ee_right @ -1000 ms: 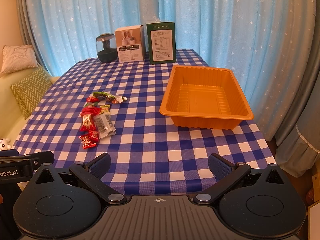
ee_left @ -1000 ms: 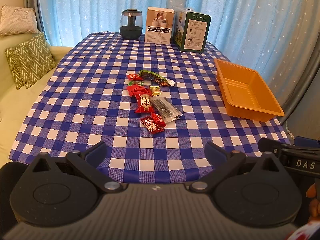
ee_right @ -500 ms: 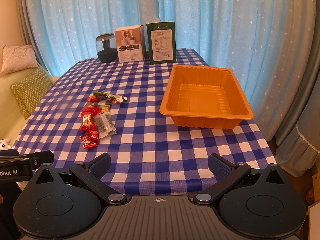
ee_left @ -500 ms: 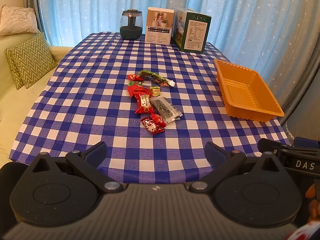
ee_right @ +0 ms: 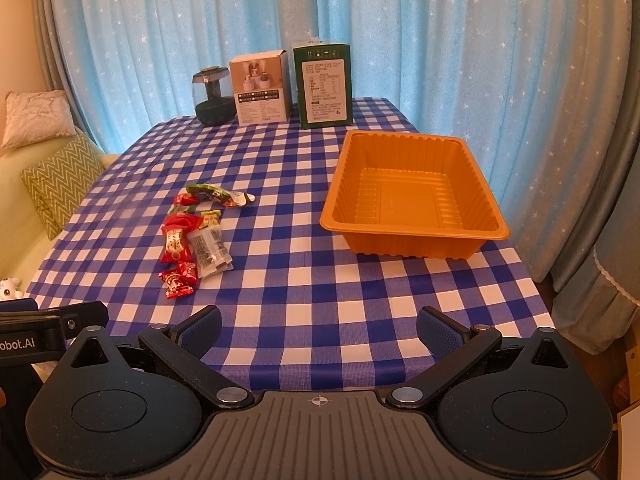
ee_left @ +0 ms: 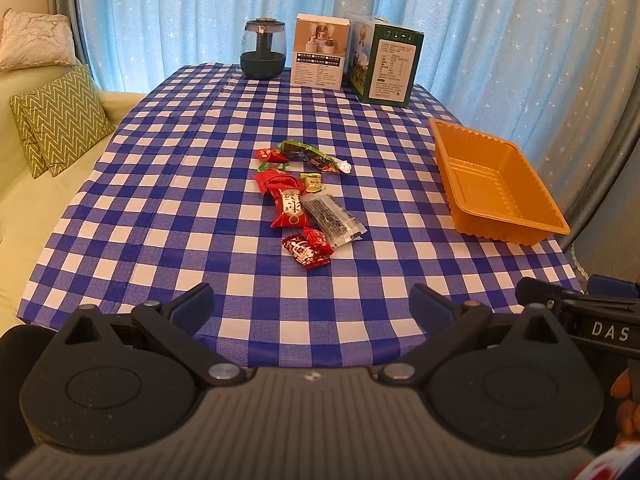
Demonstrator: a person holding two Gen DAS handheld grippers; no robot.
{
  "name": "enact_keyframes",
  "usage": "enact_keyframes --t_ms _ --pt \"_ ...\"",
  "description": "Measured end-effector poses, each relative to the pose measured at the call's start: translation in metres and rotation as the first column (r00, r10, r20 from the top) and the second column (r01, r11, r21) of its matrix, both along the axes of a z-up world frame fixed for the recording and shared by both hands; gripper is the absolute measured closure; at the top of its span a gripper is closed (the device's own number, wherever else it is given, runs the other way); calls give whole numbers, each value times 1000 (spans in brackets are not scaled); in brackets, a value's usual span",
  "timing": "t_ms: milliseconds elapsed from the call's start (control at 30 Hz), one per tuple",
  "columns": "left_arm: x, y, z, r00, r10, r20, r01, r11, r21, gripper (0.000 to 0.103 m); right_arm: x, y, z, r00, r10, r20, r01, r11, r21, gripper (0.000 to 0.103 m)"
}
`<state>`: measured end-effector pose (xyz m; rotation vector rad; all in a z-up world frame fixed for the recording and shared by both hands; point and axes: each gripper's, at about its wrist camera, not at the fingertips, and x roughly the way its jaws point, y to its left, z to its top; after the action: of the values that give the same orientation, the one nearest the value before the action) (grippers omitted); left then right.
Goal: Organize snacks
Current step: 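Grasp the red-white wrapped candy with the left tool while the right tool grasps the clear packet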
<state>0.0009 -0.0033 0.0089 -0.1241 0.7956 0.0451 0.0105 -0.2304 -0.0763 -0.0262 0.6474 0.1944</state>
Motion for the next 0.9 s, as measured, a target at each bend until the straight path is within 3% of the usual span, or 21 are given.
enact_keyframes --t_ms 267,567,733,800,900 --pt "14 18 -10 999 37 -11 -37 999 -10 0 11 12 -9 999 43 -3 -43 999 -3 0" --pt "50 34 -36 997 59 -52 -60 998 -23 14 42 22 -27 997 74 5 -74 997 -4 1" --pt "75 38 -62 993 58 -98 -65 996 -67 29 65 26 -41 994 105 -10 -105 994 6 1" --pt "85 41 -72 991 73 -116 -83 992 -90 35 74 29 -47 993 120 -21 -119 993 7 12" --pt "99 45 -87 987 92 -130 -107 987 -120 49 88 33 -56 990 132 -46 -131 991 20 18"
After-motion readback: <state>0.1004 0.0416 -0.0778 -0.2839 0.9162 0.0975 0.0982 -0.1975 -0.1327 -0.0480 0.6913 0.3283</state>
